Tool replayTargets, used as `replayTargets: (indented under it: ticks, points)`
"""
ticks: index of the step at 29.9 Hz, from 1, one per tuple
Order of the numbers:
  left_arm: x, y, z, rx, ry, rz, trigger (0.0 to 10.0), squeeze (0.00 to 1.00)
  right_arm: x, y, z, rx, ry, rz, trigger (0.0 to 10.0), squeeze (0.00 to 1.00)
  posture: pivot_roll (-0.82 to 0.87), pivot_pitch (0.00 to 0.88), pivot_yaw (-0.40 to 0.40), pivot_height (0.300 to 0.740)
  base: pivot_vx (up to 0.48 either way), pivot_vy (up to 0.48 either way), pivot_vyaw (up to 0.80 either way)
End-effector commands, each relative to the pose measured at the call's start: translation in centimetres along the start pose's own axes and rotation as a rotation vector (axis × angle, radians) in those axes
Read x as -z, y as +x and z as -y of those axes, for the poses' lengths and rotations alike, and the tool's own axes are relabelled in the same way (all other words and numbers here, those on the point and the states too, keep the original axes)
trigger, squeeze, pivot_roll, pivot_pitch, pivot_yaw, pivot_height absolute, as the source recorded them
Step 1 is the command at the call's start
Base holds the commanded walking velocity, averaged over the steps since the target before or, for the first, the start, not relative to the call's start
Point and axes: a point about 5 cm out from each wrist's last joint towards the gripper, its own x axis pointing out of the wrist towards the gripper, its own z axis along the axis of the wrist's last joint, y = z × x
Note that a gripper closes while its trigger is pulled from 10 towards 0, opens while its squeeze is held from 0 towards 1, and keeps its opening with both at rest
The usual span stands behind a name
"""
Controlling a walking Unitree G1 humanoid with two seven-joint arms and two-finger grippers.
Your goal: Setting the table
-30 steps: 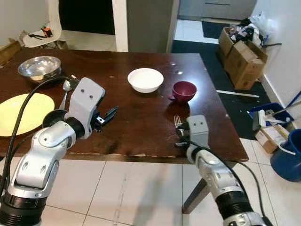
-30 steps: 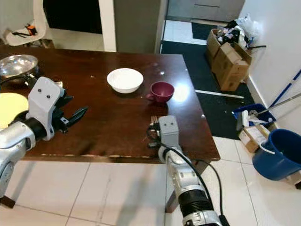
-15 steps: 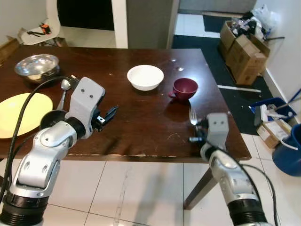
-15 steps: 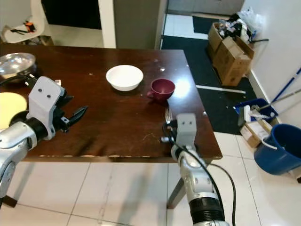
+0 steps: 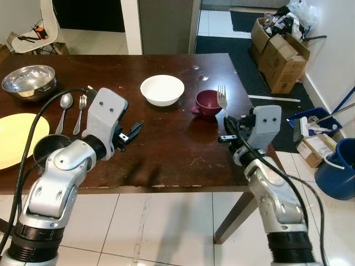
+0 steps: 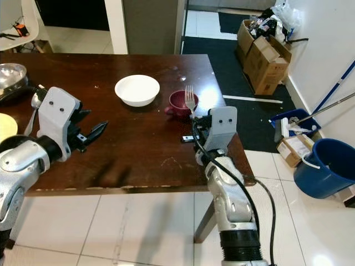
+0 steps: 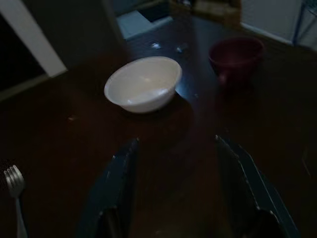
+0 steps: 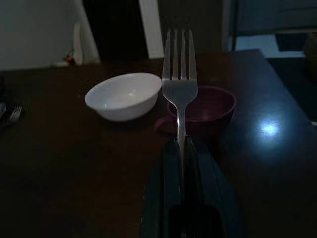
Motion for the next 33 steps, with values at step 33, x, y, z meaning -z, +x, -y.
replayTargets:
  ticks: [33]
  points:
    - [2.7,-0.6,0.3,-0.221,-0.184,-0.014,10.0,0.0,-0.3,-3.0,1.0,0.207,-0.101,0.014,10.0,0.0,-0.03,0.032,0.077,0.74,0.0,0.0,0.0]
